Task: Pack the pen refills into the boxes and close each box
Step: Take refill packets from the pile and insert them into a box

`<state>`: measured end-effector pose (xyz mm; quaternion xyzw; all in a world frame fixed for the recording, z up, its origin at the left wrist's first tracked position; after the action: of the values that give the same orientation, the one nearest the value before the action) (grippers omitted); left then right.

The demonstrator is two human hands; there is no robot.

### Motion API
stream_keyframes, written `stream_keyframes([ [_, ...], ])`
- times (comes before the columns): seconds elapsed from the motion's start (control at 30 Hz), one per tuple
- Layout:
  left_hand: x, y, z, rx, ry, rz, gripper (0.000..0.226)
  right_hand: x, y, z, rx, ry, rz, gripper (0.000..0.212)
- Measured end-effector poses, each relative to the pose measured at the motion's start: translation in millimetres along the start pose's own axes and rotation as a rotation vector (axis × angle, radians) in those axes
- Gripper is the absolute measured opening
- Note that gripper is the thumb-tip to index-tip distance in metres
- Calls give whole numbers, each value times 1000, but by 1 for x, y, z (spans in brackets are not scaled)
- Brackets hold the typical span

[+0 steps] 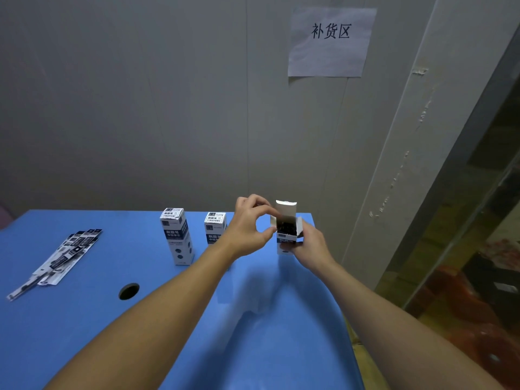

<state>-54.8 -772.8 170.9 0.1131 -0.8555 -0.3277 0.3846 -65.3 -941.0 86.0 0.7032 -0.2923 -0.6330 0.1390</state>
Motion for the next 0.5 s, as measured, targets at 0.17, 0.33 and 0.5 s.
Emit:
stream_keyframes([
  [0.17,-25,12,19,110,81,16,20,11,-2,-3,2,-78,-17,40],
  [0.33,-57,29,55,132,228,-42,18,28,-11,-6,-53,-170,9,41],
  [0.5,-77,43,96,95,378,-236,14,32,-22,-13,-117,-178,71,42],
])
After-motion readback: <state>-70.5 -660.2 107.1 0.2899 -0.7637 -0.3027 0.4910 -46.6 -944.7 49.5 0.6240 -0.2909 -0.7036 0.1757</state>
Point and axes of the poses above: each hand's wrist, its own z-axis away from the middle knuckle, its own y-axis out of the back of the hand, x = y × z, the point moved 8 cm from there along -z, towards the middle knuckle, and after that the axes turned 4 degrees about z, right-handed, at the moved point
